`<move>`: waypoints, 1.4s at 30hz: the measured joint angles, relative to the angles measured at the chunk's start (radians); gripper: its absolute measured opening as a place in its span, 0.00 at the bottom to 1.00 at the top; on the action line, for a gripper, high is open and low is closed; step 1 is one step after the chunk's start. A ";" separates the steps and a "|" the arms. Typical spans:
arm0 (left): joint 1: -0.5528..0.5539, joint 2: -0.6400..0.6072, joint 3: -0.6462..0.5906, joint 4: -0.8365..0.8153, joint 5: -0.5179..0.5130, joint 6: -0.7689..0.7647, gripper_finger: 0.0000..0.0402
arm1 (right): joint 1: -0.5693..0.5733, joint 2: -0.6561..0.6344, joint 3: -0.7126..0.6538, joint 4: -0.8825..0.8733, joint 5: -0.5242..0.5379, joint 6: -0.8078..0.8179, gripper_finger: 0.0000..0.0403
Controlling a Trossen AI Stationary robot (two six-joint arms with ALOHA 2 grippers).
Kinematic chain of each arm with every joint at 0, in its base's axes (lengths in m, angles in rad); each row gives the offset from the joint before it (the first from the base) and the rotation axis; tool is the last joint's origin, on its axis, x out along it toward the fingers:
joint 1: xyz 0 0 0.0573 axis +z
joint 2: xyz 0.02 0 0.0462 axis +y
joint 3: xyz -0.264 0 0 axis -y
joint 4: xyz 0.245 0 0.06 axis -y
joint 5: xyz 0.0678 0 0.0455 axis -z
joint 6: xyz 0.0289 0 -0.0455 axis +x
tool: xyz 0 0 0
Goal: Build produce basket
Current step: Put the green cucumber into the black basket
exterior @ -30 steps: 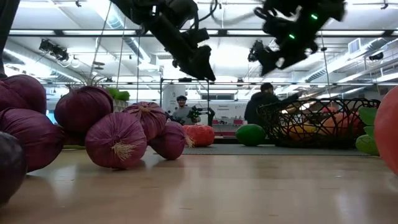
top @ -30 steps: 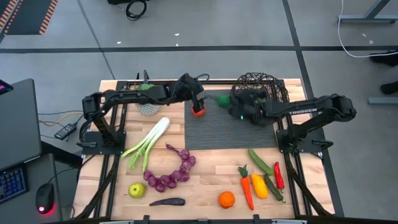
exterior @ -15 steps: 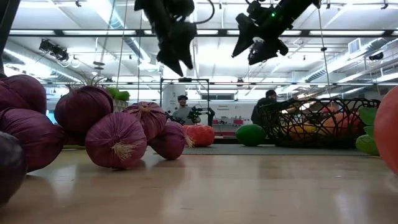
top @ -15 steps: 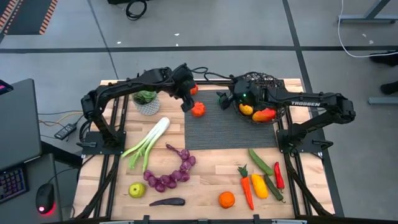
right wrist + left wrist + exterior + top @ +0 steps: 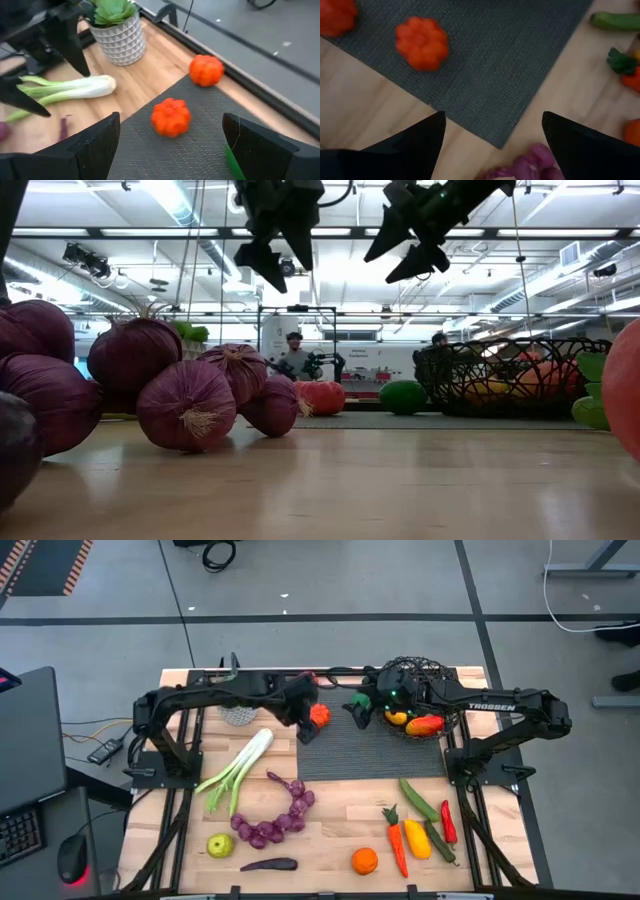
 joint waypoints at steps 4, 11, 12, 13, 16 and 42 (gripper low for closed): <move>-0.022 -0.001 0.000 -0.001 -0.002 0.000 0.84 | 0.000 0.000 0.000 0.000 -0.053 0.064 0.88; -0.002 -0.013 0.083 -0.079 0.013 0.007 0.84 | 0.000 -0.005 0.000 0.002 -0.080 0.145 0.88; 0.005 -0.014 0.108 -0.089 0.017 0.026 0.84 | -0.001 -0.005 0.000 0.002 -0.080 0.151 0.88; 0.012 -0.014 0.136 -0.108 0.017 0.043 0.84 | -0.004 -0.005 0.000 0.002 -0.080 0.153 0.88; 0.041 -0.015 0.216 -0.161 0.018 0.073 0.84 | -0.014 -0.005 0.000 0.016 -0.080 0.206 0.88; 0.232 0.153 0.238 -0.263 0.078 0.369 0.84 | -0.101 0.209 0.000 0.129 -0.163 0.235 0.88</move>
